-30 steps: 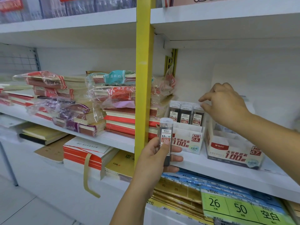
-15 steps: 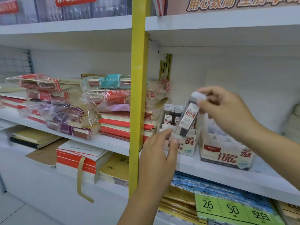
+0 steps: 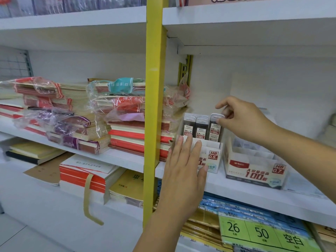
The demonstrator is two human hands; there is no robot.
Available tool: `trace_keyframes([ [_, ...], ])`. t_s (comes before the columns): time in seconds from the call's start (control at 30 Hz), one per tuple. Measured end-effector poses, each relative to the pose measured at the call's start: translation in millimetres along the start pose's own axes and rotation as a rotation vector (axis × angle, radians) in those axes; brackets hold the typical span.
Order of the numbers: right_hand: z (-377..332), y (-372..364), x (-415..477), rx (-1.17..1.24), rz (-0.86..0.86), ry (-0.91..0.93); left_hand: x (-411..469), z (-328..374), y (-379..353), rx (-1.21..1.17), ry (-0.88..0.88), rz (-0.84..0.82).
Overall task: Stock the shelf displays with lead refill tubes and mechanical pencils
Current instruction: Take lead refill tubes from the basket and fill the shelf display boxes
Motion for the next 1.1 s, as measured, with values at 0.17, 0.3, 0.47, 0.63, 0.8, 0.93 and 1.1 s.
trace_keyframes([
  [0.17, 9, -8, 12, -0.234, 0.009, -0.051, 0, -2, -1, -0.032, -0.005, 0.006],
  [0.3, 7, -7, 8, -0.309, 0.008, -0.071, 1, -2, 3, -0.069, -0.003, -0.005],
  [0.47, -14, 15, -45, -0.064, 0.182, 0.095, -13, 9, 20, -0.155, -0.011, 0.137],
  [0.63, -33, -3, -157, 0.350, 0.090, 0.228, -73, 24, 1, -0.209, -0.045, -0.075],
  [0.8, 10, -111, -261, 0.436, -0.342, -0.124, -176, -5, -74, -0.182, 0.102, -0.757],
  [0.93, 54, -221, -352, 0.353, -0.761, -0.497, -251, -23, -143, -0.216, 0.321, -1.032],
  [1.1, 86, -301, -443, 0.394, -0.924, -0.824, -312, -36, -207, -0.313, 0.624, -1.077],
])
Point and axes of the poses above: each hand's wrist, its own x-axis towards the middle knuckle, its own y-axis out of the back of the hand, z = x × y, the point moved 1 cm from there along x, towards the middle knuckle, and after that the axes turned 9 degrees about -z, right-handed, at the moved point
